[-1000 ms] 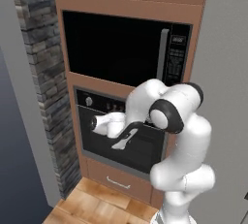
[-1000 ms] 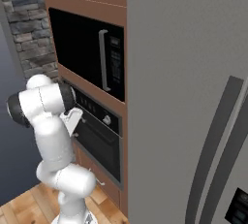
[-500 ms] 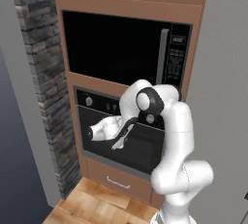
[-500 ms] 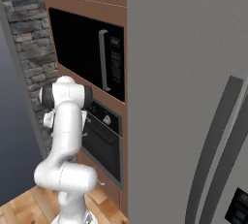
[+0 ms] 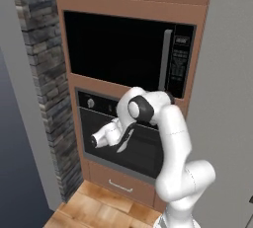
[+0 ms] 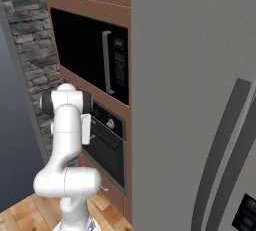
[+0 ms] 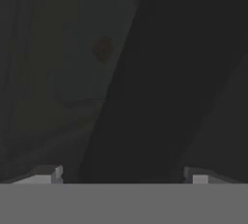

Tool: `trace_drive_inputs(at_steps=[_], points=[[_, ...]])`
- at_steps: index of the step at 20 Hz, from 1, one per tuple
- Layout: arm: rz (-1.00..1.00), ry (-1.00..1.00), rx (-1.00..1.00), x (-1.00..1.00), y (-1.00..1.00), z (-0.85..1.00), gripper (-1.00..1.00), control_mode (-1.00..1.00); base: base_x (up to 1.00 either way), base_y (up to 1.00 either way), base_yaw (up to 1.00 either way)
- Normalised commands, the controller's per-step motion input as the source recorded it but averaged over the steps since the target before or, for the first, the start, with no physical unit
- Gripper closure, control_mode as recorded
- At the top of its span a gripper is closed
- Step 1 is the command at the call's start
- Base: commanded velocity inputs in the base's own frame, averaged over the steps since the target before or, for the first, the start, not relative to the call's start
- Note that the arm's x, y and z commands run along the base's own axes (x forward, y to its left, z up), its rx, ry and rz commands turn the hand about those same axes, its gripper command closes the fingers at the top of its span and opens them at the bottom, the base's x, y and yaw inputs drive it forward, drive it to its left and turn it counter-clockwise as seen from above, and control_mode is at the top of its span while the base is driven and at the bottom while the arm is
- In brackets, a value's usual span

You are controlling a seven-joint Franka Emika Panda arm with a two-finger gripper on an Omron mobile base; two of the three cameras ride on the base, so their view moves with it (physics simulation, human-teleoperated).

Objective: Take the baked cake out of the oven and place it on the plate for cooling. Then close the oven door.

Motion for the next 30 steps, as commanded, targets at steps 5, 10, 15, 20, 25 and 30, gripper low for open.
trace_drive_inputs(at_steps=[5, 10, 15, 20, 25, 30], points=[[0.09, 0.1, 0.0, 0.53, -0.14, -0.48, 1.0, -1.0, 0.0, 0.0, 0.0], [0.01, 0.29, 0.07, -0.14, 0.15, -0.39, 1.0, -1.0, 0.0, 0.0, 0.0], [0.12, 0.52, 0.19, -0.84, 0.73, -0.01, 1.0, -1.0, 0.0, 0.0, 0.0], [0.24, 0.54, 0.27, -1.0, 1.0, -0.13, 1.0, -1.0, 0.0, 0.0, 0.0], [0.22, 0.49, 0.28, -1.0, 1.0, -0.41, 1.0, -1.0, 0.0, 0.0, 0.0], [0.2, 0.46, 0.23, -1.0, 0.97, -0.66, -1.0, -1.0, 0.0, 0.0, 0.0]])
